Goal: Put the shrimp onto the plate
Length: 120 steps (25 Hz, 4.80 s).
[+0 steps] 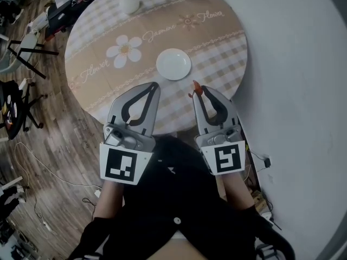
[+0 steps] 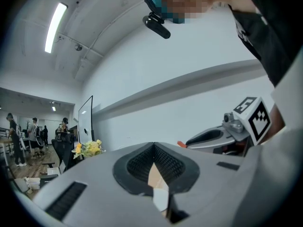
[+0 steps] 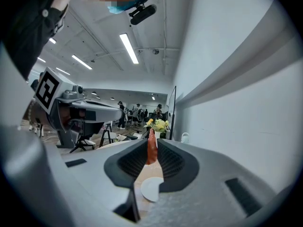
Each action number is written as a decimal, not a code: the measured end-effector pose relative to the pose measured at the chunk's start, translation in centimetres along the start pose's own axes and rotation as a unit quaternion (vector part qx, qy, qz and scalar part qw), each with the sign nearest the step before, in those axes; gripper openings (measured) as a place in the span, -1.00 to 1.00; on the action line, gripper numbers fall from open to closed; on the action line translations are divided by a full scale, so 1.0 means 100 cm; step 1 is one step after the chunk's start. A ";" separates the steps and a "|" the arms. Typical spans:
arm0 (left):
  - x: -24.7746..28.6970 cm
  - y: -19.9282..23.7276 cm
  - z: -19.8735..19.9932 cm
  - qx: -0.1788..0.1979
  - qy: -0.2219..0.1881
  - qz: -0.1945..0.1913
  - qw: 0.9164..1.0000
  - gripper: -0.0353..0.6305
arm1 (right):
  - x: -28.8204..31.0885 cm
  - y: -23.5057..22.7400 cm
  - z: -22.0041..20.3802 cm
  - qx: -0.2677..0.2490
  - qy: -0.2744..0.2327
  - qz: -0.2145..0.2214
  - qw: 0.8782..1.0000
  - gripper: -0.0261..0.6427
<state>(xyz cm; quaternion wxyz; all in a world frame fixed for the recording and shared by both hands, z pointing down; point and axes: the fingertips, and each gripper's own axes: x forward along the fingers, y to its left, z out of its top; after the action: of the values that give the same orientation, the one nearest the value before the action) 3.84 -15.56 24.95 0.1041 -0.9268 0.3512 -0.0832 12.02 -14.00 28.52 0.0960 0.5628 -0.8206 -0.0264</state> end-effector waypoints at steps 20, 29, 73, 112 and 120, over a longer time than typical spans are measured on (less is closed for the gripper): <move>-0.004 0.035 -0.042 -0.028 0.044 0.026 0.998 -0.89 | 0.056 0.001 -0.071 -0.003 0.092 0.018 0.996 -0.78; -0.008 0.046 -0.058 -0.040 0.066 0.046 0.996 -0.89 | 0.086 -0.002 -0.119 -0.007 0.121 0.032 0.992 -0.78; -0.044 0.065 -0.090 -0.068 0.106 0.110 0.986 -0.89 | 0.192 -0.011 -0.294 -0.086 0.351 0.115 0.925 -0.78; -0.040 0.056 -0.064 -0.042 0.065 0.072 0.994 -0.89 | 0.126 -0.020 -0.209 0.056 0.223 0.038 0.972 -0.90; -0.034 0.053 -0.047 -0.033 0.041 0.067 0.996 -0.89 | 0.102 -0.018 -0.157 0.038 0.169 0.015 0.985 -0.90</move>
<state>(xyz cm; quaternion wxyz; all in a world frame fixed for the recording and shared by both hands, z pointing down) -3.11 -17.79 27.82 0.0642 -0.9000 0.4189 -0.1023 13.05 -23.14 44.96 0.2120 0.5503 -0.8012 0.1013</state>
